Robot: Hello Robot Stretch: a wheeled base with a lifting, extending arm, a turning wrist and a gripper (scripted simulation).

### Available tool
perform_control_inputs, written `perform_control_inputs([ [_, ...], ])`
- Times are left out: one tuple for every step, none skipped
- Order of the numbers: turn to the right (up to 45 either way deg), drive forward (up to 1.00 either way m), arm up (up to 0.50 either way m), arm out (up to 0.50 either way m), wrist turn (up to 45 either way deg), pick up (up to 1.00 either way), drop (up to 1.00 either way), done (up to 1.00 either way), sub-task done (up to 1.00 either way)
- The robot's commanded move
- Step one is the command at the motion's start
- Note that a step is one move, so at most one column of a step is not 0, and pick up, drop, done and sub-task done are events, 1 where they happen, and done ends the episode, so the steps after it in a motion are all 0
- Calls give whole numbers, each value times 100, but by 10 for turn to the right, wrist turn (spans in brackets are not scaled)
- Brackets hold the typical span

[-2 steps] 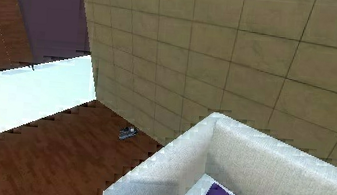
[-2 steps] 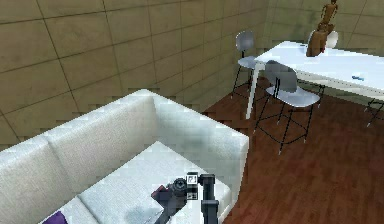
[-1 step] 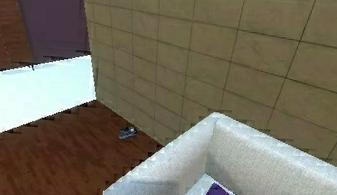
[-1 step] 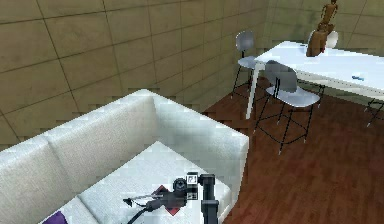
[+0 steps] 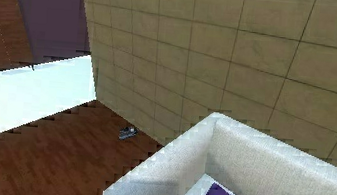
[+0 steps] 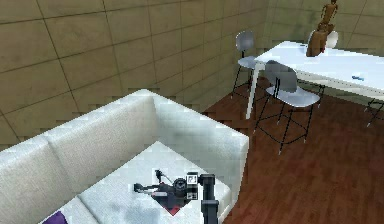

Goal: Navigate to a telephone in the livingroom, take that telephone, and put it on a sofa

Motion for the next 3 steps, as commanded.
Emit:
perform_control_inputs([
  [0, 0, 0, 0, 240, 0, 0, 0, 0],
  [0, 0, -30, 0, 0, 0, 0, 0, 0],
  [0, 0, 0, 0, 0, 100, 0, 0, 0],
])
